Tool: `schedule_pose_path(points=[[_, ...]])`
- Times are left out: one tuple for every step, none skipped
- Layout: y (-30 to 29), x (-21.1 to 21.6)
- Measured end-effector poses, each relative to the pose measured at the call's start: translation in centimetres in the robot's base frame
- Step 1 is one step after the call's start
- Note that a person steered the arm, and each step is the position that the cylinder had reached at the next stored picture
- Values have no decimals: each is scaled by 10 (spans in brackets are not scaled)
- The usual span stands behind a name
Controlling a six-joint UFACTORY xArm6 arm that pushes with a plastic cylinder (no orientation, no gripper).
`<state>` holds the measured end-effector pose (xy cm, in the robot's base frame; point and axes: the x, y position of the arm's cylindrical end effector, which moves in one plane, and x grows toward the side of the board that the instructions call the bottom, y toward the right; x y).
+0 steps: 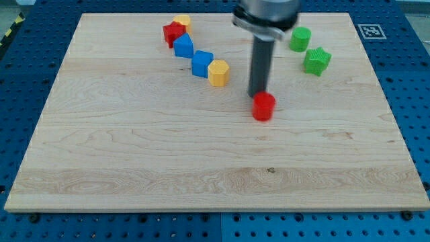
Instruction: Place the red circle at the bottom left side of hexagon
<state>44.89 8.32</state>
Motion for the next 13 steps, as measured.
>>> schedule_pose_path(points=[[4, 22], [45, 4], [100, 41], [89, 79], [10, 76], [-67, 59], [-46, 62], [23, 63], [36, 43], [-37, 41], [-129, 36], [-163, 40], [-171, 66]])
